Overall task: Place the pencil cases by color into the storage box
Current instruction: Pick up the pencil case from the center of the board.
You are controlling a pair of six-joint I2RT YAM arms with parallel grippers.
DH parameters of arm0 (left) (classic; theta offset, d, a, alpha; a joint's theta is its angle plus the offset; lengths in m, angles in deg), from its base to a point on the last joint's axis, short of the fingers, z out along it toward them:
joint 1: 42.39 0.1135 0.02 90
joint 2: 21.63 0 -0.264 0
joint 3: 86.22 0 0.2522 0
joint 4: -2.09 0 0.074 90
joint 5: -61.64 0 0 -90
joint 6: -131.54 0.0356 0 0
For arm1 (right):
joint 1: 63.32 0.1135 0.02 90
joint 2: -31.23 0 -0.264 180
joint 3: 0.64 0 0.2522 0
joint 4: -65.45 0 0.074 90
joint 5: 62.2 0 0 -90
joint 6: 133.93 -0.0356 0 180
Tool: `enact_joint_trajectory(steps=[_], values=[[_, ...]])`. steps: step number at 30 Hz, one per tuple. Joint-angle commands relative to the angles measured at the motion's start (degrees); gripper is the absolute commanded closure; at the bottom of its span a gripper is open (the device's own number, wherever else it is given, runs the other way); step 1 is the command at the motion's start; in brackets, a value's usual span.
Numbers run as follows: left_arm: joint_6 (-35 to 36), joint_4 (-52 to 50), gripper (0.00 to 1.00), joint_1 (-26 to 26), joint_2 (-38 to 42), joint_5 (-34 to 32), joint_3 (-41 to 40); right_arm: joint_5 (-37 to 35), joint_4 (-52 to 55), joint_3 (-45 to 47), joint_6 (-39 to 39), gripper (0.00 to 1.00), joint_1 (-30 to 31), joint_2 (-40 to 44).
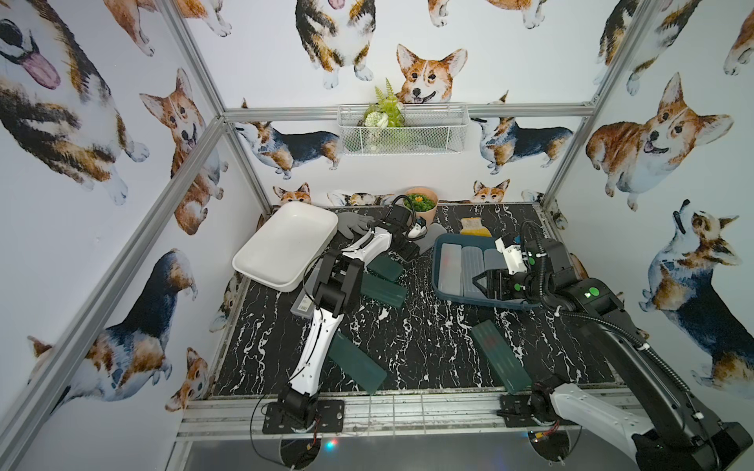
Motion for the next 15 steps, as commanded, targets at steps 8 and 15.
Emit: enact_joint_trajectory(steps=[8,15], values=[[-3.2,-4.5,0.44,-1.2,8.6,-0.9,-7.2,-0.2,-2.8,0.1,0.5,0.23,-0.1,0.4],[-5.0,-7.9,0.44,-1.8,15.1,-1.5,-13.2,0.3,-4.3,1.0,-0.5,0.23,-0.1,1.3]])
